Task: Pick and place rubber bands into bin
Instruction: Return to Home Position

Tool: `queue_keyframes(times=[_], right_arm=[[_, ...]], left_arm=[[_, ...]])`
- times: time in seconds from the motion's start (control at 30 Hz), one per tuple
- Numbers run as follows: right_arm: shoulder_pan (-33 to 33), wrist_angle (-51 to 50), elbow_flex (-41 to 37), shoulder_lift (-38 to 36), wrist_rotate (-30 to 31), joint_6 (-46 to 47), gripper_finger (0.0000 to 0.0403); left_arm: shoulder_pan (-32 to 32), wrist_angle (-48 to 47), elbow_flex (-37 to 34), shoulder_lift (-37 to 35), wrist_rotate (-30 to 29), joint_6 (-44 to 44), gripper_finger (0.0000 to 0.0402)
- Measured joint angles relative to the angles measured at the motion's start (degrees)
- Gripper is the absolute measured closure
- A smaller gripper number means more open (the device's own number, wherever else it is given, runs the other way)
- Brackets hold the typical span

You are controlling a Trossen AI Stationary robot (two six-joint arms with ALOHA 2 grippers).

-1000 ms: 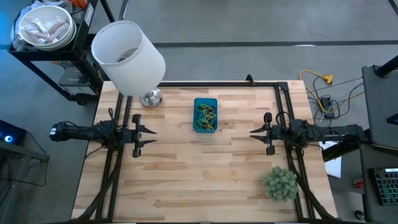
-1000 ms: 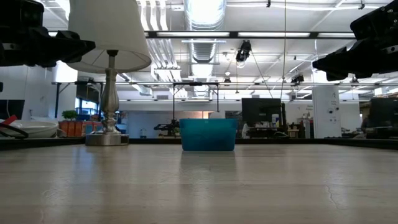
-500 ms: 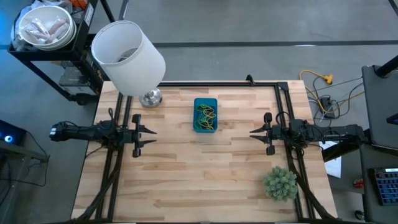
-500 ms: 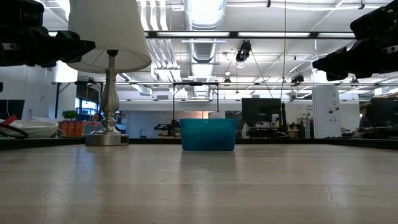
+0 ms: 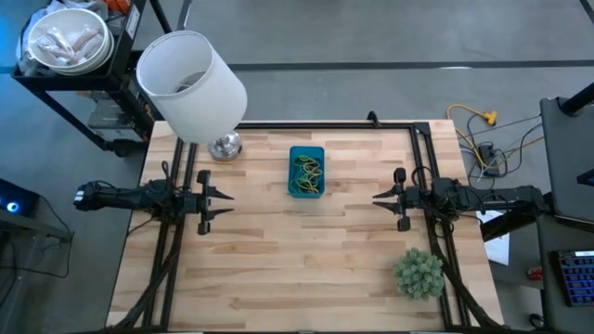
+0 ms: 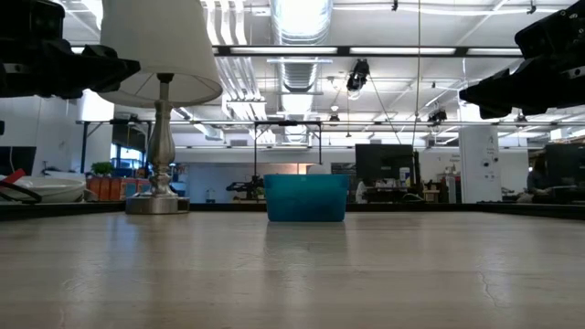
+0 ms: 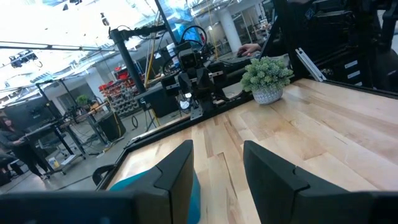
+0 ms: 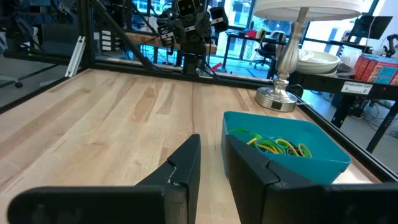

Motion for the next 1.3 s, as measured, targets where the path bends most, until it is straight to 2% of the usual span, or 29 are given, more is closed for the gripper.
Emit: queue_keyframes(times=[1.3], right_arm=[[0.0, 0.01, 0.0, 0.0, 0.01, 0.0, 0.0335]], left_arm=[[0.0, 0.02, 0.0, 0.0, -0.02, 0.0, 0.0276]])
